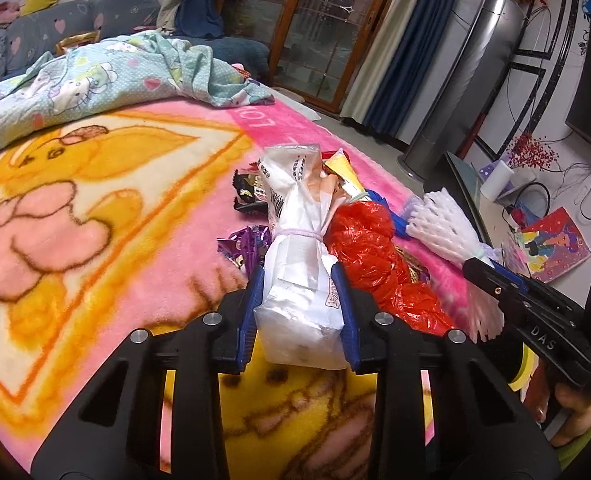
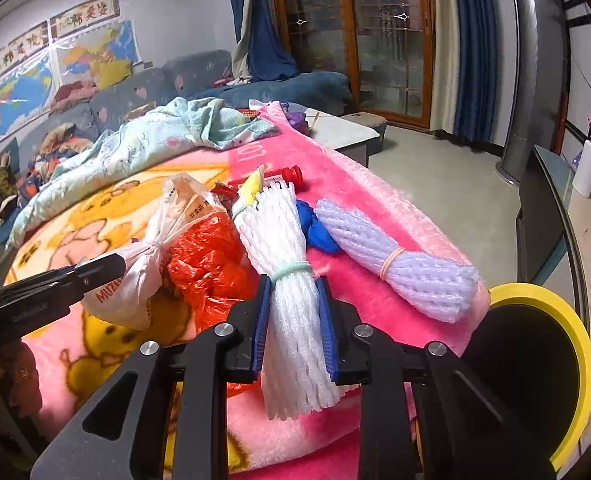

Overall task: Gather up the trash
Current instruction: 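Grasp the white plastic bag bundle with the left tool while the right tool grasps the white foam net, then carry the white bag and white foam net over the yellow bin and release both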

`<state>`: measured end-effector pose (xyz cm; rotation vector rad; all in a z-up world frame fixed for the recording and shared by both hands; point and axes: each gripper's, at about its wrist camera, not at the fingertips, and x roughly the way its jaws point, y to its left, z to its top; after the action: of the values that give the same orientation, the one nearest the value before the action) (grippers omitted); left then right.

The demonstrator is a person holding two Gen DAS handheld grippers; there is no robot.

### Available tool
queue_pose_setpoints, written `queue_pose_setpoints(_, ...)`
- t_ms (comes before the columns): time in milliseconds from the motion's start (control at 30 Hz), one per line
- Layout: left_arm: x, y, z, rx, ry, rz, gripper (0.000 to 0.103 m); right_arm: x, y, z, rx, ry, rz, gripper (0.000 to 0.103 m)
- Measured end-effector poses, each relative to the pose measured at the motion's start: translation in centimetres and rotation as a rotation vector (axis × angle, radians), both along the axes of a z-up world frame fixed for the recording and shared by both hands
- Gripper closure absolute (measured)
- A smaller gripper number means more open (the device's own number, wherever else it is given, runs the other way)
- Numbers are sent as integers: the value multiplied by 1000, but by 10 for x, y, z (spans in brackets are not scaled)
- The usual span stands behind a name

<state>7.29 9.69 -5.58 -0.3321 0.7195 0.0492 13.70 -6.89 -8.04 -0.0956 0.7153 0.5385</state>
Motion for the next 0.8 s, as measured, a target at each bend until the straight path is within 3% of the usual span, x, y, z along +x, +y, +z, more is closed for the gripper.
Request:
queue_pose_setpoints(333,-18,5,40,50,-119,33,78,-8,-15,16,57,-8,7,81)
queue_pose_setpoints(800,-14,-38,72,72,-199,-68,78,-13,-59,47,116,-58,-75,81)
